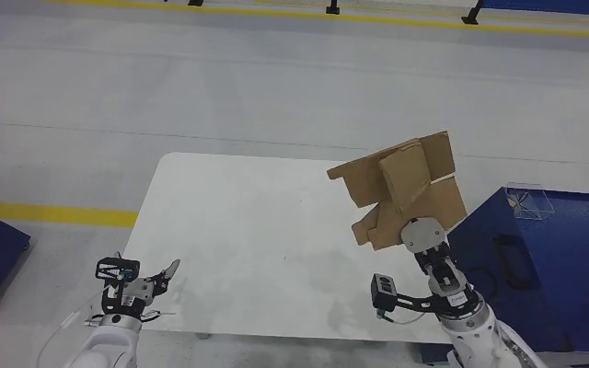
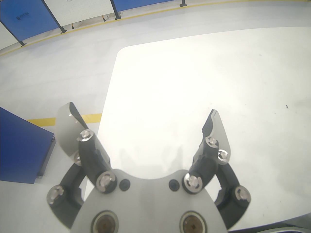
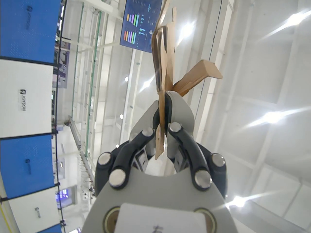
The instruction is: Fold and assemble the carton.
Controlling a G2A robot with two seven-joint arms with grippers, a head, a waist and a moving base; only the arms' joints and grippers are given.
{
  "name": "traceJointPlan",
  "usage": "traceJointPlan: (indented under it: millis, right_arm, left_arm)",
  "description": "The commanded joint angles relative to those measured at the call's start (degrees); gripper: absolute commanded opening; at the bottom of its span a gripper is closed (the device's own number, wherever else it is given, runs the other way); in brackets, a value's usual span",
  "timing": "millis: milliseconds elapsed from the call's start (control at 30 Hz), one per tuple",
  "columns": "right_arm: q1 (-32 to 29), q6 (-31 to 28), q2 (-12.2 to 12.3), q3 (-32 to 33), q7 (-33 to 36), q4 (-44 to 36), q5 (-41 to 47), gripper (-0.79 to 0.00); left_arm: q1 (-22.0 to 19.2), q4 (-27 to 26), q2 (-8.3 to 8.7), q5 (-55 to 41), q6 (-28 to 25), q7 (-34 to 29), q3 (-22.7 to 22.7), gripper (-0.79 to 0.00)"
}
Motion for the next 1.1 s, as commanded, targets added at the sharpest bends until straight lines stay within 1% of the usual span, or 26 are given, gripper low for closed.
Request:
traceJointPlan:
  millis: [0, 67, 133, 233, 333, 400, 433, 467, 500, 567, 633, 700, 767, 833, 933, 1033, 1067]
  right_arm:
    - [0.44, -0.16, -0.22, -0.02, -1.04, 0.47, -0.16, -0.785]
    - [1.37, -1.57, -0.50, 1.51, 0.01, 0.86, -3.53, -0.785]
    - [2.07, -5.15, -0.84, 3.70, 3.22, 0.81, -13.02, -0.785]
    - [2.32, -12.89, -1.54, 6.16, 11.18, 0.02, -29.05, -0.785]
    - [2.70, -24.09, -2.10, 8.80, 18.91, 0.15, -48.69, -0.785]
    - [2.74, -32.20, -2.51, 9.54, 23.30, 0.76, -59.99, -0.785]
    - [2.91, -35.88, -2.74, 9.66, 25.45, 1.20, -64.23, -0.785]
    - [3.62, -40.20, -2.97, 10.12, 27.83, 2.09, -68.94, -0.785]
    - [4.49, -46.11, -3.26, 10.60, 30.38, 3.43, -74.17, -0.785]
    - [5.87, -56.58, -3.75, 9.88, 35.34, 6.56, -86.63, -0.785]
    - [7.20, -64.30, -4.32, 7.84, 40.25, 9.41, -95.37, -0.785]
    - [8.05, -68.35, -4.94, 5.29, 42.66, 11.91, -99.00, -0.785]
    - [8.91, -70.20, -5.53, 2.70, 43.26, 14.88, -101.41, -0.785]
    - [10.18, -72.60, -6.01, 0.69, 44.46, 17.90, -106.41, -0.785]
    - [11.76, -74.10, -6.73, -2.81, 44.73, 22.01, -113.38, -0.785]
    - [13.06, -73.23, -7.36, -5.74, 43.27, 25.68, -119.10, -0.785]
    - [13.83, -73.12, -7.50, -6.47, 43.76, 26.83, -121.66, -0.785]
  left_arm:
    - [0.00, 0.00, 0.00, 0.00, 0.00, 0.00, 0.00, 0.000]
    - [0.00, 0.00, 0.00, 0.00, 0.00, 0.00, 0.00, 0.000]
    - [0.00, 0.00, 0.00, 0.00, 0.00, 0.00, 0.00, 0.000]
    - [0.00, 0.00, 0.00, 0.00, 0.00, 0.00, 0.00, 0.000]
    - [0.00, 0.00, 0.00, 0.00, 0.00, 0.00, 0.00, 0.000]
    - [0.00, 0.00, 0.00, 0.00, 0.00, 0.00, 0.00, 0.000]
    - [0.00, 0.00, 0.00, 0.00, 0.00, 0.00, 0.00, 0.000]
    - [0.00, 0.00, 0.00, 0.00, 0.00, 0.00, 0.00, 0.000]
    - [0.00, 0.00, 0.00, 0.00, 0.00, 0.00, 0.00, 0.000]
    - [0.00, 0.00, 0.00, 0.00, 0.00, 0.00, 0.00, 0.000]
    - [0.00, 0.00, 0.00, 0.00, 0.00, 0.00, 0.00, 0.000]
    - [0.00, 0.00, 0.00, 0.00, 0.00, 0.00, 0.00, 0.000]
    - [0.00, 0.00, 0.00, 0.00, 0.00, 0.00, 0.00, 0.000]
    - [0.00, 0.00, 0.00, 0.00, 0.00, 0.00, 0.00, 0.000]
    - [0.00, 0.00, 0.00, 0.00, 0.00, 0.00, 0.00, 0.000]
    - [0.00, 0.00, 0.00, 0.00, 0.00, 0.00, 0.00, 0.000]
    - [0.00, 0.00, 0.00, 0.00, 0.00, 0.00, 0.00, 0.000]
